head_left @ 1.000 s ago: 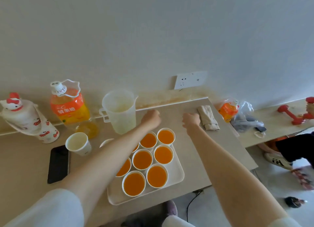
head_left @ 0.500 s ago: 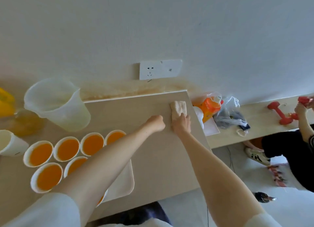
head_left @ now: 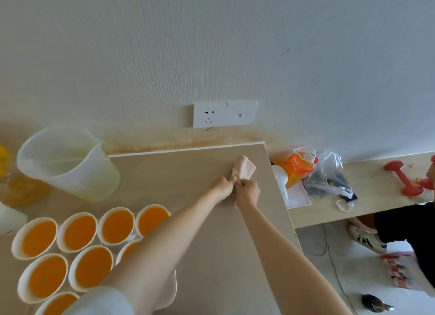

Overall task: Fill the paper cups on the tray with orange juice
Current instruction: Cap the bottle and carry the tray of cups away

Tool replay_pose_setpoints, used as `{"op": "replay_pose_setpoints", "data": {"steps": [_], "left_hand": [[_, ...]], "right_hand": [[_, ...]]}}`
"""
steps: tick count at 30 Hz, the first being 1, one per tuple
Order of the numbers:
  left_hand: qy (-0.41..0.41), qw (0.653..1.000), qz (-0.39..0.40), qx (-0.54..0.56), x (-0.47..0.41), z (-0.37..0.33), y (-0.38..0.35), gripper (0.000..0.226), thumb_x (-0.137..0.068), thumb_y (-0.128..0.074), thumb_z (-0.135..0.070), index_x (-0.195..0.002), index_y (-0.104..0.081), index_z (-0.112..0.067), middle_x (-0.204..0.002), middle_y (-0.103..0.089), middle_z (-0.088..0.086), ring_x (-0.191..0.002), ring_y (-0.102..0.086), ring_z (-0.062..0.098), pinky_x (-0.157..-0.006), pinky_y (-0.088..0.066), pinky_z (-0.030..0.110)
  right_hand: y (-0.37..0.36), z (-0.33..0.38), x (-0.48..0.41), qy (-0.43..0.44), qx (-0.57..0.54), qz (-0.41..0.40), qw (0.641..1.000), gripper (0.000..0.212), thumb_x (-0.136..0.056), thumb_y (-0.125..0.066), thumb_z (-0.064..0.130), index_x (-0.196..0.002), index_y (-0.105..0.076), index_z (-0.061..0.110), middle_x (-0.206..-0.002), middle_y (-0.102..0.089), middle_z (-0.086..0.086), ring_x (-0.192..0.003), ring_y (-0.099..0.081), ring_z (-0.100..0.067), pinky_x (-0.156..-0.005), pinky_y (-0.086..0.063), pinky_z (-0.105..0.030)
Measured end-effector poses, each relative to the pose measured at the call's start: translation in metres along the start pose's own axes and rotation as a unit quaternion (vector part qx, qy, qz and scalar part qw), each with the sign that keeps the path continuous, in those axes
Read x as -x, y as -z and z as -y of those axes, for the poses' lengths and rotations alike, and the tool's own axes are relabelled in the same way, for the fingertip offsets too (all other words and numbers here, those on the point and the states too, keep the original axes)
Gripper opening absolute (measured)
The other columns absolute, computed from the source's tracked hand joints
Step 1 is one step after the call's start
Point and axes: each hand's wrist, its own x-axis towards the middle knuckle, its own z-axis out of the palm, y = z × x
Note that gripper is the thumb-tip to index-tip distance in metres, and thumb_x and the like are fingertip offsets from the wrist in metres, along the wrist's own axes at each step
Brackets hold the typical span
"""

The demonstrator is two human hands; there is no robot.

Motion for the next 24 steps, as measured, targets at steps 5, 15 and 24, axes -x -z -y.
{"op": "replay_pose_setpoints", "data": {"steps": [5,15,24], "left_hand": [[0.009,0.994,-0.058,0.092,0.000,-0.001,0.033,0.044,-0.095,-0.053,-0.037,-0.116,-0.062,0.001,-0.115,-0.066,0.022,-0.106,-0.063,0.035,-0.084,-0.049,0.033],[0.104,0.951,-0.111,0.268,-0.003,0.048,0.153,0.028,-0.089,-0.053,-0.036,-0.084,-0.057,-0.009,-0.099,-0.067,0.016,-0.092,-0.064,0.031,-0.086,-0.053,0.049],[0.159,0.944,-0.221,0.187,0.014,0.081,0.182,0.049,-0.101,-0.037,-0.038,-0.118,-0.057,0.004,-0.103,-0.063,0.017,-0.102,-0.061,0.031,-0.087,-0.051,0.039]], "right_hand": [[-0.019,0.028,0.023,0.049,-0.065,0.072,0.994,0.035,-0.081,-0.049,-0.007,-0.055,-0.057,0.013,-0.050,-0.055,-0.003,-0.046,-0.050,-0.013,-0.038,-0.036,-0.013],[-0.077,0.089,0.046,-0.031,-0.206,0.191,0.959,0.017,-0.087,-0.057,0.009,-0.094,-0.070,0.002,-0.081,-0.059,-0.005,-0.075,-0.052,-0.017,-0.069,-0.043,-0.031],[-0.120,0.095,0.063,-0.038,-0.151,0.357,0.921,0.016,-0.090,-0.061,0.016,-0.096,-0.069,0.003,-0.098,-0.066,-0.005,-0.098,-0.058,-0.012,-0.092,-0.046,-0.032]]}}
